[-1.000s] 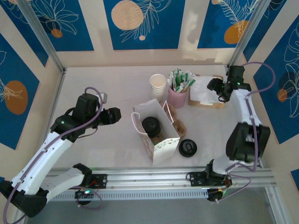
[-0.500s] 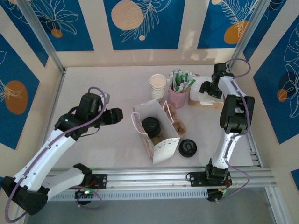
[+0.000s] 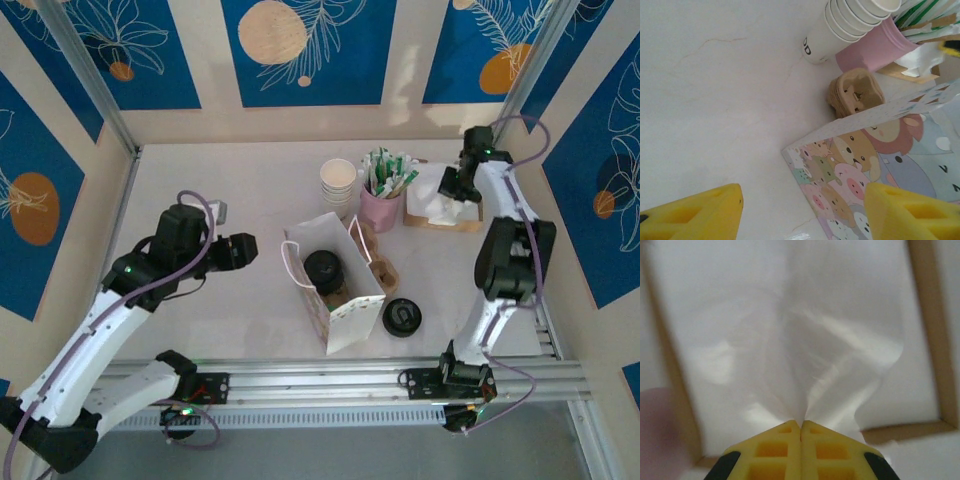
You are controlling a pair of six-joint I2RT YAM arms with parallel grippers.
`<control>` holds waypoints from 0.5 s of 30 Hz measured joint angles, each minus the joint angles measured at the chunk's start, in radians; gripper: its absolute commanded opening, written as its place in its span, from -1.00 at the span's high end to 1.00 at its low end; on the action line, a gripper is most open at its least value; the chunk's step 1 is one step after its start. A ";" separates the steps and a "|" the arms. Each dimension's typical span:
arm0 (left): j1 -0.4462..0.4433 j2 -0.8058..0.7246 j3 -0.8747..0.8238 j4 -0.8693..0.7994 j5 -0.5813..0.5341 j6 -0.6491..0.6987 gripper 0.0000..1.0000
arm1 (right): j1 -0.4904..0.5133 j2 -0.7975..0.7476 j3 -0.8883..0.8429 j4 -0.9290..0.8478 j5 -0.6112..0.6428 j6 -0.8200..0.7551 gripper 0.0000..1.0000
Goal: Pack the takeout coffee
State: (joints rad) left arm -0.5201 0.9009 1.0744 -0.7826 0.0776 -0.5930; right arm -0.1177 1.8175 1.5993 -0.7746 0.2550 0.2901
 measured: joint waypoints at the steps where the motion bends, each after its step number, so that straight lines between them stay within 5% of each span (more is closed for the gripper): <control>1: 0.000 -0.008 0.003 -0.005 0.000 0.000 -0.30 | 0.007 -0.073 -0.004 0.001 -0.001 0.007 1.00; 9: 0.000 -0.069 0.022 -0.037 0.003 -0.005 -0.29 | 0.237 -0.606 0.047 0.010 -0.010 0.025 1.00; 15: 0.000 -0.101 0.023 -0.049 0.011 -0.023 -0.29 | 0.609 -0.779 0.129 -0.020 -0.037 0.049 1.00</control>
State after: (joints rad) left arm -0.5201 0.8001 1.0969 -0.8318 0.0887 -0.6155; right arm 0.4911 1.0389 1.7287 -0.7944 0.2176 0.3389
